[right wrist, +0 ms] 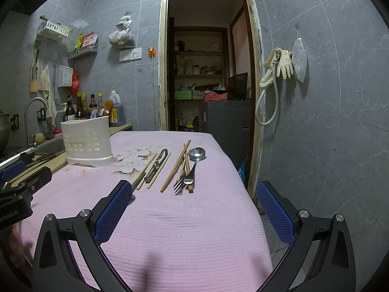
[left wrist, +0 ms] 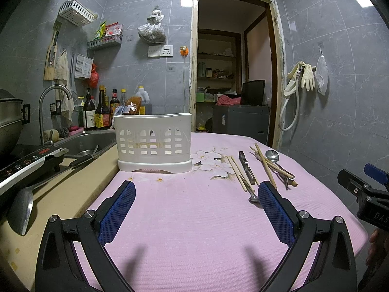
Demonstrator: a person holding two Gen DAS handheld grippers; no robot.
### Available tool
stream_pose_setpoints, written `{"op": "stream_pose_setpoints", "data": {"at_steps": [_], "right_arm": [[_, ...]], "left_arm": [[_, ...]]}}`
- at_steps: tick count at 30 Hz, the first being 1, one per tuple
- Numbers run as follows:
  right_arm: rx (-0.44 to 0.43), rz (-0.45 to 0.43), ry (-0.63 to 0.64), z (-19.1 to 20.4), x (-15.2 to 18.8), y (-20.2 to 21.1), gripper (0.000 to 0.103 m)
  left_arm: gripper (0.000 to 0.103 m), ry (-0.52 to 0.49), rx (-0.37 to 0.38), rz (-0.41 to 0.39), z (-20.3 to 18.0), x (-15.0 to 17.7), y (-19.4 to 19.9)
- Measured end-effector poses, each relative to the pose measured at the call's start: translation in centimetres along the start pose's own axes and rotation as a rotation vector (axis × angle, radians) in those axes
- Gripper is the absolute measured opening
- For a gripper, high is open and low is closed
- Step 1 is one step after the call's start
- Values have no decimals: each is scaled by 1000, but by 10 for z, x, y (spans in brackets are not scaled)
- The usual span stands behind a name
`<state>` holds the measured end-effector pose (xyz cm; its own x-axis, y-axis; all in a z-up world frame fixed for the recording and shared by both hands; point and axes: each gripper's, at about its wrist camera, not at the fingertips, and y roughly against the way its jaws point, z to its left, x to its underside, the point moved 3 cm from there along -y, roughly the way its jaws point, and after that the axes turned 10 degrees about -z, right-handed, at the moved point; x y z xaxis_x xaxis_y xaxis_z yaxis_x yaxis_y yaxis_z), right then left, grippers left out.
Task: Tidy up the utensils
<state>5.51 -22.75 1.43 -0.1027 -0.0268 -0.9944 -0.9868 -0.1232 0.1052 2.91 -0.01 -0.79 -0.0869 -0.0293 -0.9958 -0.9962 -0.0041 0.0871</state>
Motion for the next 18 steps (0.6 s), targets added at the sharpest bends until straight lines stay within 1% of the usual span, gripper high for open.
{"op": "stream_pose_setpoints", "data": {"at_steps": [18], "right_arm": [[1,2,0,-1,1,0,103]], "left_arm": [[99,-1,0,0,-6,0,-2]]}}
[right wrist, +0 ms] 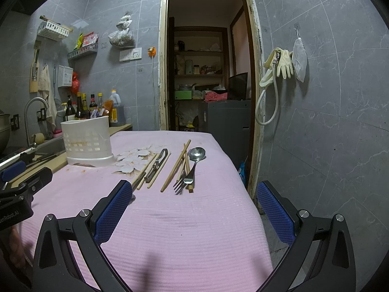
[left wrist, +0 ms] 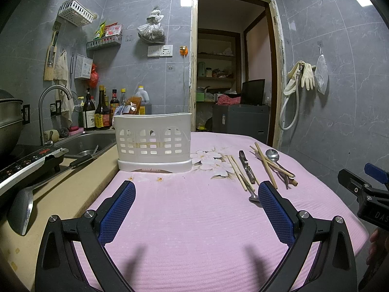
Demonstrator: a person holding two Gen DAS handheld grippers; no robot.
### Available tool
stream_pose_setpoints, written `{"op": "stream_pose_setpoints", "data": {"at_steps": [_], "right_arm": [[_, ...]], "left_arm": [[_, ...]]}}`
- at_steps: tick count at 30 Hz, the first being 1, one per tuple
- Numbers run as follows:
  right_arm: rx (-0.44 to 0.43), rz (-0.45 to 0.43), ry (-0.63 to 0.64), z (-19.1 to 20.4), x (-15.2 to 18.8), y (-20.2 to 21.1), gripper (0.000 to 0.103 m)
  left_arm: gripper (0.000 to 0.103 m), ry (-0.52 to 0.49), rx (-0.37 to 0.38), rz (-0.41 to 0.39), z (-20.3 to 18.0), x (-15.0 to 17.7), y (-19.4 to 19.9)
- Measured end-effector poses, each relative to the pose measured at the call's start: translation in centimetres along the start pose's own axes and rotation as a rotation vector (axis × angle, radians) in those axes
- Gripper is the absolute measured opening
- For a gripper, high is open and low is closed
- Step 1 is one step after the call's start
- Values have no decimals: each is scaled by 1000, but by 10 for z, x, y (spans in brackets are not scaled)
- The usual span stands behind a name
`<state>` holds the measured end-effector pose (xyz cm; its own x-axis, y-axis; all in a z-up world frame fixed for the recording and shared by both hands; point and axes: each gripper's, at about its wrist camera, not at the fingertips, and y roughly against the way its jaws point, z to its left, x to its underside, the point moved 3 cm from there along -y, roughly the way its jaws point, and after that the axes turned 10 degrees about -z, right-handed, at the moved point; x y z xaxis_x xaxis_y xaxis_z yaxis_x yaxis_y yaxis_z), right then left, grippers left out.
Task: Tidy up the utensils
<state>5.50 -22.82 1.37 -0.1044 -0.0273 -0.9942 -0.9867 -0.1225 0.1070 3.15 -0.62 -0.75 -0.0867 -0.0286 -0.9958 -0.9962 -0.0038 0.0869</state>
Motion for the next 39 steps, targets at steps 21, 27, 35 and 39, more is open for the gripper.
{"op": "stream_pose_setpoints", "data": {"at_steps": [21,27,35,39], "right_arm": [[1,1,-1,0,1,-1,103],[-2,1,-2,0,1,-1,103],[-1,2,-1,0,1,-2,103],[2,5,1,-1,1,-2,103]], "left_arm": [[99,-1,0,1,1,0,0],[99,-1,0,2,0,0,0],[99,1,0,1,0,0,0],[99,2,0,4,0,3,-2]]}}
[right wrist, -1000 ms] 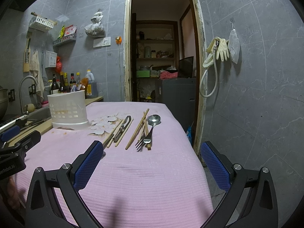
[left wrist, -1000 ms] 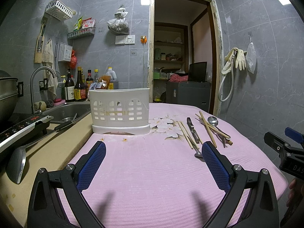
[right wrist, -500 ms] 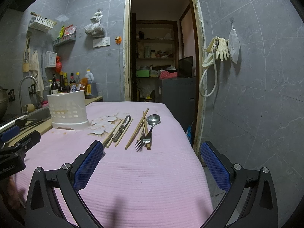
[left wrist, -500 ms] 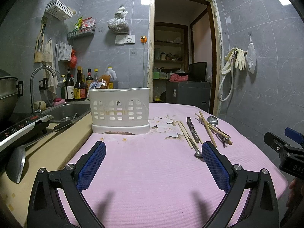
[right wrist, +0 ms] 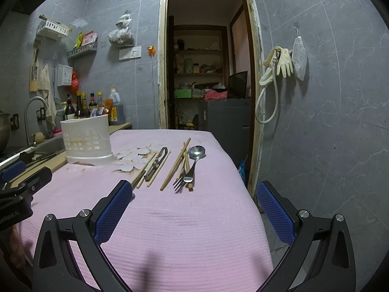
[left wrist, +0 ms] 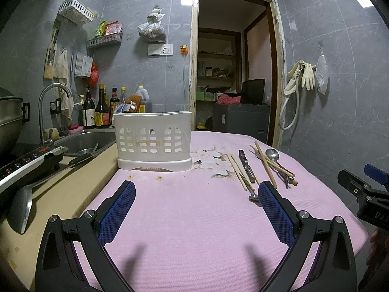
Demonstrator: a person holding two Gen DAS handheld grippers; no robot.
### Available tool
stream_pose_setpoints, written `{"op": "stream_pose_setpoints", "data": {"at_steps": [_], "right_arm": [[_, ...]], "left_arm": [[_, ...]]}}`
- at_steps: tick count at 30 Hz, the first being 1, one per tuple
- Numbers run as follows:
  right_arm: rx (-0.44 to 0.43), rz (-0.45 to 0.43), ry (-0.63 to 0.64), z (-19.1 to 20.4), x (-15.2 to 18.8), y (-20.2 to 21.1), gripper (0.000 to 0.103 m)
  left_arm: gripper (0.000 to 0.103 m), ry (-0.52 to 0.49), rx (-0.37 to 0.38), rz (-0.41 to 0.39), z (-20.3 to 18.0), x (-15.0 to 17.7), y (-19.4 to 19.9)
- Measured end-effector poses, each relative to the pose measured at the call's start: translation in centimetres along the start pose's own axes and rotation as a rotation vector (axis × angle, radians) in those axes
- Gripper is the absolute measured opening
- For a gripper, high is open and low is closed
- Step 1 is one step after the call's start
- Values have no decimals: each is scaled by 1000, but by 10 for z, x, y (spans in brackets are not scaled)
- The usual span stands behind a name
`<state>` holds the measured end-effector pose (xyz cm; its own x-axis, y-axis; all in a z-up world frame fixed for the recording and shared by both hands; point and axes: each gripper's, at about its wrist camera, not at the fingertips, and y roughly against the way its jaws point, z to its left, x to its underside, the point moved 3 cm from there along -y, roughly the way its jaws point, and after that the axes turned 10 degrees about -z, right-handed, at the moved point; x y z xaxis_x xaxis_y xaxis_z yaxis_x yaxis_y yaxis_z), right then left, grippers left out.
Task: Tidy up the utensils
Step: 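Grasp a wooden chopstick with the left tool while the right tool grasps a steel spoon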
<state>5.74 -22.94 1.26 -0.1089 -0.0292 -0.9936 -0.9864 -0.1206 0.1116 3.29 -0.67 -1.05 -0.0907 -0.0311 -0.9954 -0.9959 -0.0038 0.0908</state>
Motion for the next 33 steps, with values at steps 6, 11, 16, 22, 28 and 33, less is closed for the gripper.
{"op": "stream_pose_setpoints", "data": {"at_steps": [6,11,16,22,28,33], "right_arm": [[2,1,1,3,3,0,103],[11,-9,17,-2,-3,-4,103],[27,-36,50,-8,-13,-15,103],[38,-62,81,-20,-30,-34,103],[5,-32,112,-33,-50,-72,103],[-30,53,126,-44,-55,-111,103]], "left_arm": [[99,2,6,-9,-1,3,-3],[99,-42,2,-16,4,-4,-13],[99,-66,-8,-26,1,-20,-30],[99,-93,-18,9,-6,-34,-57],[99,-108,6,105,-13,-45,-93],[99,-122,26,208,-16,-46,-130]]}}
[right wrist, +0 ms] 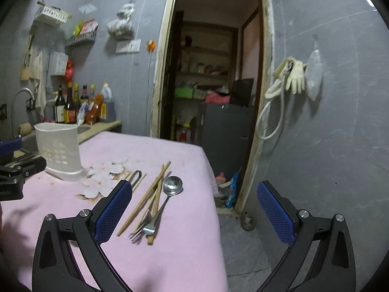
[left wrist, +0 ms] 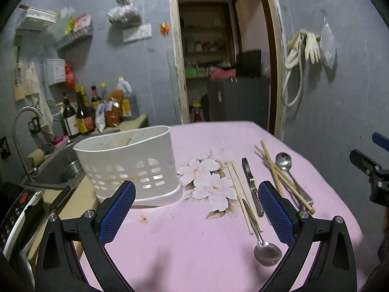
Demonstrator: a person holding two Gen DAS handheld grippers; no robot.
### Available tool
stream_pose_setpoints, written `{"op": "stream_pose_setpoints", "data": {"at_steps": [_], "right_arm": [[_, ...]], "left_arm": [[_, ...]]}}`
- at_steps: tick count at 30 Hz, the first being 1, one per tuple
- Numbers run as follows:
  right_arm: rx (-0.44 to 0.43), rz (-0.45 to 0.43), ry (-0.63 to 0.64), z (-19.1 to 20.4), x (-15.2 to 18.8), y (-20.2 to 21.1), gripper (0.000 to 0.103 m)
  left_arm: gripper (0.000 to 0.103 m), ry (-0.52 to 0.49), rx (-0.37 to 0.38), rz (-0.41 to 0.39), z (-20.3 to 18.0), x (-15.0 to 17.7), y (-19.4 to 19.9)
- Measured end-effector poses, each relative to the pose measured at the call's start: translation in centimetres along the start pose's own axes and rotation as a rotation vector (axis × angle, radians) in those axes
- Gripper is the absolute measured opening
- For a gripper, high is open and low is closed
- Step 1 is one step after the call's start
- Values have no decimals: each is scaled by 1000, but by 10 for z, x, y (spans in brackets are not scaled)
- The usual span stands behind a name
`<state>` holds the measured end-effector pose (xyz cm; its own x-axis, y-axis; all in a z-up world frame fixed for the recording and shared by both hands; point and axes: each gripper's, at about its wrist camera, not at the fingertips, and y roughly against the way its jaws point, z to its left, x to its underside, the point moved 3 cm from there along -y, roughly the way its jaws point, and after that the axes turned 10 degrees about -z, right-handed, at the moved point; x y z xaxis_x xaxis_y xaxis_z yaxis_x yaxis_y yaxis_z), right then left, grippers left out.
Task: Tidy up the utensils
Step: 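Grasp a wooden chopstick with the left tool while the right tool grasps a steel spoon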
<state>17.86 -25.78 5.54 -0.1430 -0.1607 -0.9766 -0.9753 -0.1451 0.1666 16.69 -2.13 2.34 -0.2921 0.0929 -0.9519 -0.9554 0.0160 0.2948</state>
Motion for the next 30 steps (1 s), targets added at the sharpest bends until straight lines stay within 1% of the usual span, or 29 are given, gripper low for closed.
{"op": "stream_pose_setpoints", "data": {"at_steps": [4,7,8,9,10,11,13,14,15,16,18,19,20,22,27,30], "right_arm": [[-23,57,-5,-8,0,-28,103],[-39,109,6,-8,3,-51,103],[-49,126,3,-9,5,-59,103],[-58,144,-3,-9,7,-66,103],[-66,167,-12,-9,9,-75,102],[-77,183,-18,-9,11,-81,100],[-89,223,-18,-7,17,-96,94],[-94,239,-13,-7,19,-101,92],[-99,257,-8,-6,21,-108,87],[-102,282,-3,-4,24,-114,82],[-120,324,-9,-3,29,-124,77],[-128,341,-11,-2,32,-128,74],[-132,354,-9,-2,35,-131,73],[-148,380,-11,0,40,-137,68],[-182,426,-23,3,49,-147,61],[-195,445,-17,5,52,-153,60]], "left_arm": [[99,2,42,93,0,-3,-33],[98,-7,72,131,-4,-1,-48],[96,-12,85,147,-7,-1,-55],[90,-18,99,165,-9,0,-63],[88,-25,111,182,-11,1,-69],[82,-31,125,201,-14,2,-76],[72,-41,154,246,-17,7,-92],[64,-43,167,265,-18,9,-98],[57,-44,182,285,-19,10,-104],[54,-45,197,305,-20,13,-111],[40,-45,223,349,-23,19,-126],[35,-42,236,369,-24,22,-131],[27,-34,256,400,-24,26,-138],[25,-22,280,440,-25,31,-149],[23,3,310,503,-21,42,-169],[20,18,317,533,-17,46,-177]]}}
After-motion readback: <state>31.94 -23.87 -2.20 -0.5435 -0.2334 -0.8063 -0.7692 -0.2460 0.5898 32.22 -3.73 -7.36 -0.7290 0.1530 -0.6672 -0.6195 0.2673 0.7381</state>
